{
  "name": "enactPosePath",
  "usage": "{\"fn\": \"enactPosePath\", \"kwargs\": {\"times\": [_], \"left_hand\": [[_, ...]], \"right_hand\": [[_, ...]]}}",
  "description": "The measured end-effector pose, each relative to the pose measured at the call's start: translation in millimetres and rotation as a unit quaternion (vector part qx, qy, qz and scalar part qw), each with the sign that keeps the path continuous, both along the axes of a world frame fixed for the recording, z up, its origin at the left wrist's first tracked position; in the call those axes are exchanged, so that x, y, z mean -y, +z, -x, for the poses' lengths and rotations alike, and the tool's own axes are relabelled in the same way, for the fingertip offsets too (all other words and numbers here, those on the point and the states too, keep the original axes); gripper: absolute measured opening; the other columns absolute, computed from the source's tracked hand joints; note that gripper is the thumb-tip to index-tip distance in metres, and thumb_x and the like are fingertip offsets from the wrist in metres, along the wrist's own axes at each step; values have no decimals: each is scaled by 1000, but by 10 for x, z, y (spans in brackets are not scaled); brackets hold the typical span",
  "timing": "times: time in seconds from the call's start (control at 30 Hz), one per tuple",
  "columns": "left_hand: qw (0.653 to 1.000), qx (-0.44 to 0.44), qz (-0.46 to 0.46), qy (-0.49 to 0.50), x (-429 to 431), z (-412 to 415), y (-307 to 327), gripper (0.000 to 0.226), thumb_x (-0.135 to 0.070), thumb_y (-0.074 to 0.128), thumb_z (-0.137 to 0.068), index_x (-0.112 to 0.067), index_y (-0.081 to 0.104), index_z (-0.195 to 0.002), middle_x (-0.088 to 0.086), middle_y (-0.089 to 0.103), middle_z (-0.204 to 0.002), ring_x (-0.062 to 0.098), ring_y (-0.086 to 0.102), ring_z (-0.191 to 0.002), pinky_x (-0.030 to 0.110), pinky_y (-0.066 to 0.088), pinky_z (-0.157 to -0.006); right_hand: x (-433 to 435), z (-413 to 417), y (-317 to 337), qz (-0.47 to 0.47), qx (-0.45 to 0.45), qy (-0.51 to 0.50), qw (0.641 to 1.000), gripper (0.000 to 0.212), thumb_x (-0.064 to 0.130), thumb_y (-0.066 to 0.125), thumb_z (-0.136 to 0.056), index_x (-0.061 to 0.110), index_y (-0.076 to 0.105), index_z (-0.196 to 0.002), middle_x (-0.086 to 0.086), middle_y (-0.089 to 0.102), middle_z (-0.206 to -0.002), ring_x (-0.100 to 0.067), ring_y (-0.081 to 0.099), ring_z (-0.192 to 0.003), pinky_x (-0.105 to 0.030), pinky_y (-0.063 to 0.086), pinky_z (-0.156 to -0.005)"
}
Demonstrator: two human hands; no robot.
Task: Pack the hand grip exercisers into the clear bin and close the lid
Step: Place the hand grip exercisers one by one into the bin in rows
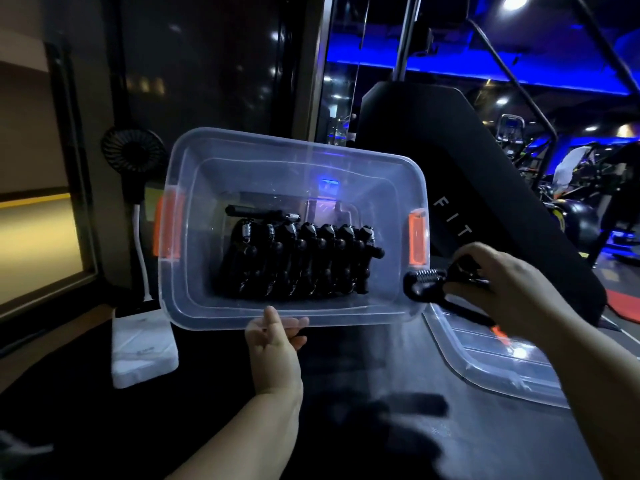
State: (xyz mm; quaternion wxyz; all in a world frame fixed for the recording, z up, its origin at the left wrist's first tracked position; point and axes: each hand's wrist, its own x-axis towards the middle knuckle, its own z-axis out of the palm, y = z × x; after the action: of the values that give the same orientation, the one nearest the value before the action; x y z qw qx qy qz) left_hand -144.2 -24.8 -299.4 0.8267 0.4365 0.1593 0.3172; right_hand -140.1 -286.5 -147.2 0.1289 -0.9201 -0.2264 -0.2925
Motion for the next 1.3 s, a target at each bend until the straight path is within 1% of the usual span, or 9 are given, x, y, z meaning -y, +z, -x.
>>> {"fn": "enactPosePath", "kwargs": {"times": [0.3, 0.4, 0.5, 0.63, 0.77, 0.9, 1.0, 1.13, 1.3], "left_hand": [[1000, 1, 2, -15, 1, 64, 40, 35, -41, 39, -100, -7, 50, -104, 3, 72, -70, 15, 68, -75, 24, 47, -63], [1000, 2, 8, -18, 2, 74, 76, 43, -38, 39, -100, 3, 50, -106, 7, 71, -71, 15, 67, -72, 27, 47, -63], [999, 14, 28, -17, 11, 70, 108, 26, -34, 40, -101, -10, 49, -97, 4, 70, -66, 11, 67, -65, 28, 45, -62], [998, 32, 43, -34, 0, 58, 79, 22, -34, 40, -101, -13, 47, -98, 0, 69, -63, 9, 66, -63, 28, 45, -62], [999, 13, 40, -21, 3, 35, 35, 23, -41, 37, -100, -23, 50, -102, 4, 72, -68, 11, 68, -66, 29, 47, -63], [1000, -5, 6, -26, -6, 10, -22, 46, -48, 30, -100, -9, 50, -114, 7, 74, -78, 12, 69, -71, 28, 46, -66], [1000, -4, -1, -31, -10, 22, -33, 55, -48, 29, -99, 1, 51, -107, 10, 73, -81, 12, 69, -76, 27, 44, -67], [999, 9, -1, -34, 1, 37, -17, 54, -48, 30, -98, 1, 53, -100, 9, 73, -77, 12, 69, -73, 28, 43, -68], [999, 19, -11, -31, 8, 51, 7, 53, -57, 31, -91, -9, 53, -91, 8, 73, -77, 15, 69, -75, 30, 45, -67]], "right_hand": [[-846, -304, 170, 6, 18, 56, 998, 34, 48, 60, -82, 23, 50, -102, 6, 57, -79, -31, 57, -73, -38, 47, -63], [-1066, -498, 138, -9, 58, 71, 996, 28, 43, 62, -86, 22, 51, -102, 15, 49, -63, -25, 49, -68, -32, 36, -60], [-1270, -680, 137, -9, 92, 74, 993, 27, 39, 61, -89, 22, 52, -109, 3, 66, -82, -28, 54, -73, -31, 25, -59], [-1451, -920, 176, 9, 123, 105, 987, 30, 24, 67, -87, 9, 60, -112, -12, 67, -87, -33, 54, -100, -36, 42, -75], [-1562, -1173, 173, 13, 104, 79, 991, 26, 21, 67, -86, 9, 61, -108, -14, 63, -83, -29, 49, -106, -35, 40, -78], [-1620, -1374, 109, 7, 67, 62, 996, 25, 24, 64, -88, 13, 57, -109, -14, 62, -92, -28, 48, -108, -36, 43, -77], [-1652, -1476, 26, 15, 59, 55, 997, 27, 25, 64, -87, 13, 58, -111, -14, 62, -95, -30, 50, -109, -38, 45, -79], [-1661, -1587, -38, -5, 43, 29, 999, 21, 31, 62, -88, 25, 55, -107, -3, 51, -96, -32, 55, -93, -36, 48, -76], [-1726, -1731, -78, 1, 20, 14, 1000, 21, 32, 60, -89, 25, 56, -108, -7, 55, -99, -31, 54, -99, -35, 47, -78]]}}
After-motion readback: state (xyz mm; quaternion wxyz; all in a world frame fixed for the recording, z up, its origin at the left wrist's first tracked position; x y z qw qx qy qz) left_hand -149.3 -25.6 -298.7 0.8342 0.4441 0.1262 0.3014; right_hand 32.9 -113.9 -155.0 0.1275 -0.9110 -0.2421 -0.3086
